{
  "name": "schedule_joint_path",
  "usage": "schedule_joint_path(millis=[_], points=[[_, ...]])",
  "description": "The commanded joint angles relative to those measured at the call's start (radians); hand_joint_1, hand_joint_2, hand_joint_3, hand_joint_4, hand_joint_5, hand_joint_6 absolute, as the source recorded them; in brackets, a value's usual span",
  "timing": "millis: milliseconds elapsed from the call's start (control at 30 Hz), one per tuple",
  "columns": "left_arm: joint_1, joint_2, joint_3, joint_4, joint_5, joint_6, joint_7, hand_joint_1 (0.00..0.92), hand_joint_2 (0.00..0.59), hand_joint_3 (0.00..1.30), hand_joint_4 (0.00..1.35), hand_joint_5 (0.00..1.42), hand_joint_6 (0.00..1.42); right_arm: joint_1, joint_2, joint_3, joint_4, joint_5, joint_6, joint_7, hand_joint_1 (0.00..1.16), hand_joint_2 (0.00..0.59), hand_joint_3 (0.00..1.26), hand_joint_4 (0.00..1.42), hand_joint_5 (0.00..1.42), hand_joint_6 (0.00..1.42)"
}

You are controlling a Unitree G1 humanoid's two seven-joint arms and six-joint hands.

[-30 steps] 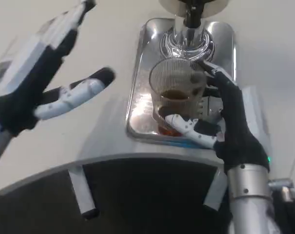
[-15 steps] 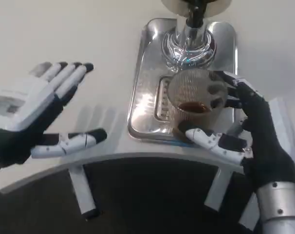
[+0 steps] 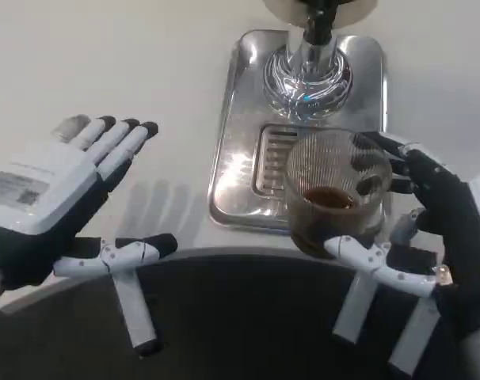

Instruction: Grasp the cup under the faucet to collect the drink, then remove the cup.

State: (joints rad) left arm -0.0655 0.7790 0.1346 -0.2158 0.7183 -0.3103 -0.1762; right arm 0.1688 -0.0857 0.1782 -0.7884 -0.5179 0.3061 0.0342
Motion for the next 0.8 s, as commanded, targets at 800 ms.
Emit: schedule_joint_path(millis=[800], points=[[0.016,-0.038,-0.097,-0.029,-0.015,-0.095,0.037,0.000,0.134,0.00,0.00,0.00,0.00,0.206,-0.055,-0.017,-0.138,0.100,-0.118,0.066,1.16,0.278,0.71,0.71,0.80,1.15]])
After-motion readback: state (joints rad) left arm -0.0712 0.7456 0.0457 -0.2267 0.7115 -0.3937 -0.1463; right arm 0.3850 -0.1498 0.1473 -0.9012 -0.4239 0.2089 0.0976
